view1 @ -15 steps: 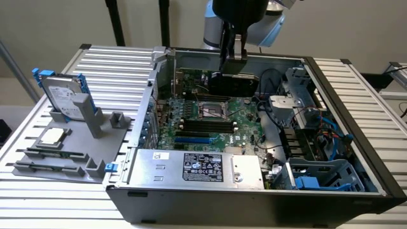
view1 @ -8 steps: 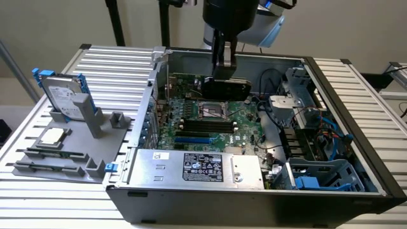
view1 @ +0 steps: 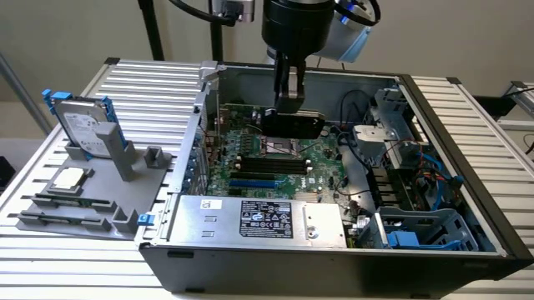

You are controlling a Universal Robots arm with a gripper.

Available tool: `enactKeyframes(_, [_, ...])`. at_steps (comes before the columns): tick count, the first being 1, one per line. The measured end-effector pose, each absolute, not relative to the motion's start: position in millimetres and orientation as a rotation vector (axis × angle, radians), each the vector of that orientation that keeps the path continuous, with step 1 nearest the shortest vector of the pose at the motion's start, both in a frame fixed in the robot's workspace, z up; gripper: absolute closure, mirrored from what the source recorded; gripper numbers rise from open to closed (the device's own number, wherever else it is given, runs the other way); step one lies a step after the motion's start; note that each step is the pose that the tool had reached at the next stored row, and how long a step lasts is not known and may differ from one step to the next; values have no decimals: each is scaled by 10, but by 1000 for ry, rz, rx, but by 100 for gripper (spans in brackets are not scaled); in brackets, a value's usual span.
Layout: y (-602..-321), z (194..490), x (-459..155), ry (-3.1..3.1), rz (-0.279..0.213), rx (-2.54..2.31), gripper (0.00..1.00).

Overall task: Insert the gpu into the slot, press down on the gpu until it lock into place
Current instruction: 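Insert the gpu into the slot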

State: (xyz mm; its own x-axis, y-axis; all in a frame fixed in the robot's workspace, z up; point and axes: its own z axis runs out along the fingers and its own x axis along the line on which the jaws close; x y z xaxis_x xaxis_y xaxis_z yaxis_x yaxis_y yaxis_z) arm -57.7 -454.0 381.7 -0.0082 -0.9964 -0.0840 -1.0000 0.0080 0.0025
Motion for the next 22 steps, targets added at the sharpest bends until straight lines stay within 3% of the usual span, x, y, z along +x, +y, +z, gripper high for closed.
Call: enactKeyframes(22, [-4580, 3418, -587, 2188, 94, -2171, 74])
